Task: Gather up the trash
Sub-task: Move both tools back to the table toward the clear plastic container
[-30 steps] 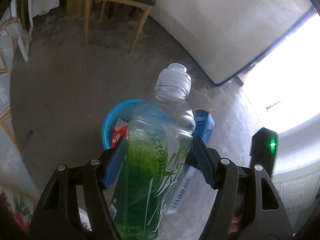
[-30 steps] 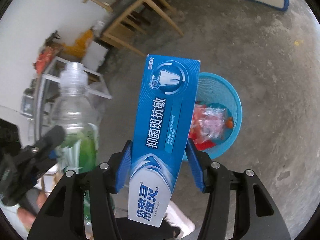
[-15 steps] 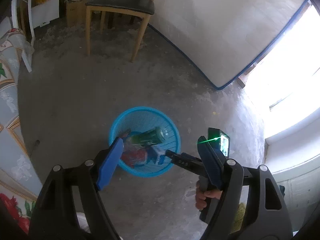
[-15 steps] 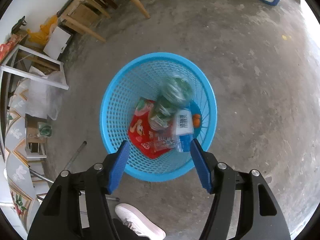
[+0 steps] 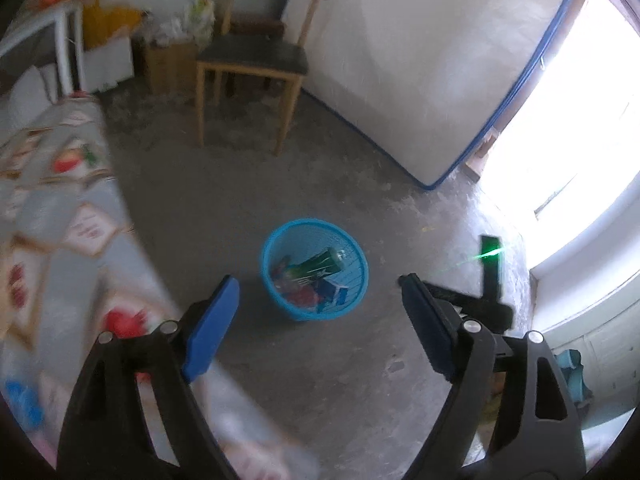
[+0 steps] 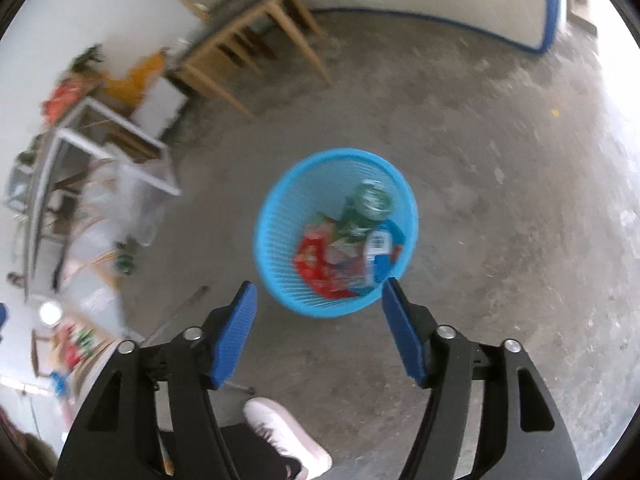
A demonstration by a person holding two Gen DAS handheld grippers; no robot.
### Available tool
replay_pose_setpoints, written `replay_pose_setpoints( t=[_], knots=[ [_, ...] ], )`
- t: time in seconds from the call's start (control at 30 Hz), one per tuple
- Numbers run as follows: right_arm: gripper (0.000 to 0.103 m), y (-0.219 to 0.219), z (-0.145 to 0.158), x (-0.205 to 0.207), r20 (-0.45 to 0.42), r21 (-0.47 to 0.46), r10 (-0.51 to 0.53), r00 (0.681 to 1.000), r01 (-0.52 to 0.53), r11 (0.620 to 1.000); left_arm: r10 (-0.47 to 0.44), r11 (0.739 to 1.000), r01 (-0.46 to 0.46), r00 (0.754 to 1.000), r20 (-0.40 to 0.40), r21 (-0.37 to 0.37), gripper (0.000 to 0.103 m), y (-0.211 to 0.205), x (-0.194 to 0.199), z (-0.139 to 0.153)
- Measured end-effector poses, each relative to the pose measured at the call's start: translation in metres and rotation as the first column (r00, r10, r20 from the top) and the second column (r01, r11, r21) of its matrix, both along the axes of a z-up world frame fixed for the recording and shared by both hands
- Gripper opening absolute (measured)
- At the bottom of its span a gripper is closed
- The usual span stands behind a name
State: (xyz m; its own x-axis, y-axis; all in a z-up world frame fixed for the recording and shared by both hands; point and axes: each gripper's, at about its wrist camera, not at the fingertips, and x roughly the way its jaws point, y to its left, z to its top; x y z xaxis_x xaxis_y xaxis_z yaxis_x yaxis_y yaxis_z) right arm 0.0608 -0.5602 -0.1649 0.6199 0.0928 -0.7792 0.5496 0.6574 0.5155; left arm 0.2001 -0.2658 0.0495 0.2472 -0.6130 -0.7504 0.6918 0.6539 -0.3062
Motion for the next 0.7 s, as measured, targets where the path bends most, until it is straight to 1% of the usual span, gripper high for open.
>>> replay_pose_setpoints(
  t=[0.13,0.23,0.27,0.3,0.37,0.4,0.47,0.5,0.53,0.57,0.6,0.63,0.67,0.7],
  knots=[
    [0.075,0.035,0.036,-0.012,0.098,0.001,0.076,0.992,-0.076,0.997,0.076,0.997,-0.076,0.997,0.021,-0.025,0.083,0.078,-0.033,0.005],
    [0.075,0.068,0.06,-0.006,0.141,0.006,0.165,0.976,-0.167,0.986,0.175,0.984,-0.174,0.984,0.043,-0.029,0.083,0.143,-0.053,0.002],
    [0.075,0.081,0.069,-0.002,0.161,-0.006,0.203,0.966,-0.205,0.979,0.205,0.979,-0.204,0.977,0.056,-0.024,0.083,0.16,-0.059,0.002],
    [0.075,0.091,0.076,0.002,0.174,-0.02,0.236,0.956,-0.236,0.972,0.252,0.968,-0.251,0.965,0.073,-0.017,0.083,0.186,-0.067,0.001],
    [0.076,0.128,0.102,0.017,0.203,-0.087,0.352,0.914,-0.341,0.936,0.292,0.957,-0.291,0.953,0.086,-0.026,0.083,0.223,-0.082,0.001],
    [0.079,0.143,0.112,0.022,0.212,-0.116,0.398,0.893,-0.382,0.917,0.309,0.951,-0.308,0.946,0.094,-0.025,0.083,0.239,-0.088,0.002],
    [0.083,0.187,0.138,0.035,0.232,-0.202,0.53,0.816,-0.493,0.846,0.348,0.937,-0.347,0.93,0.118,-0.029,0.083,0.27,-0.103,0.002],
    [0.085,0.215,0.152,0.043,0.236,-0.256,0.609,0.757,-0.556,0.79,0.356,0.934,-0.355,0.926,0.124,-0.032,0.083,0.281,-0.108,0.001],
    [0.089,0.234,0.161,0.048,0.233,-0.291,0.662,0.712,-0.598,0.747,0.37,0.929,-0.368,0.92,0.131,-0.04,0.083,0.294,-0.115,-0.001],
    [0.09,0.255,0.169,0.053,0.228,-0.325,0.71,0.666,-0.636,0.7,0.379,0.925,-0.376,0.916,0.133,-0.046,0.083,0.306,-0.121,-0.004],
    [0.092,0.285,0.179,0.06,0.213,-0.372,0.773,0.597,-0.682,0.63,0.389,0.921,-0.387,0.912,0.132,-0.045,0.083,0.315,-0.126,-0.006],
    [0.096,0.308,0.185,0.066,0.196,-0.401,0.82,0.538,-0.719,0.568,0.403,0.915,-0.402,0.906,0.129,-0.041,0.083,0.323,-0.13,-0.011],
    [0.096,0.33,0.19,0.071,0.177,-0.423,0.863,0.474,-0.755,0.501,0.417,0.909,-0.416,0.9,0.126,-0.033,0.083,0.332,-0.132,-0.017],
    [0.096,0.348,0.194,0.073,0.158,-0.441,0.89,0.427,-0.777,0.45,0.426,0.904,-0.426,0.896,0.124,-0.029,0.083,0.338,-0.134,-0.023]
  ],
)
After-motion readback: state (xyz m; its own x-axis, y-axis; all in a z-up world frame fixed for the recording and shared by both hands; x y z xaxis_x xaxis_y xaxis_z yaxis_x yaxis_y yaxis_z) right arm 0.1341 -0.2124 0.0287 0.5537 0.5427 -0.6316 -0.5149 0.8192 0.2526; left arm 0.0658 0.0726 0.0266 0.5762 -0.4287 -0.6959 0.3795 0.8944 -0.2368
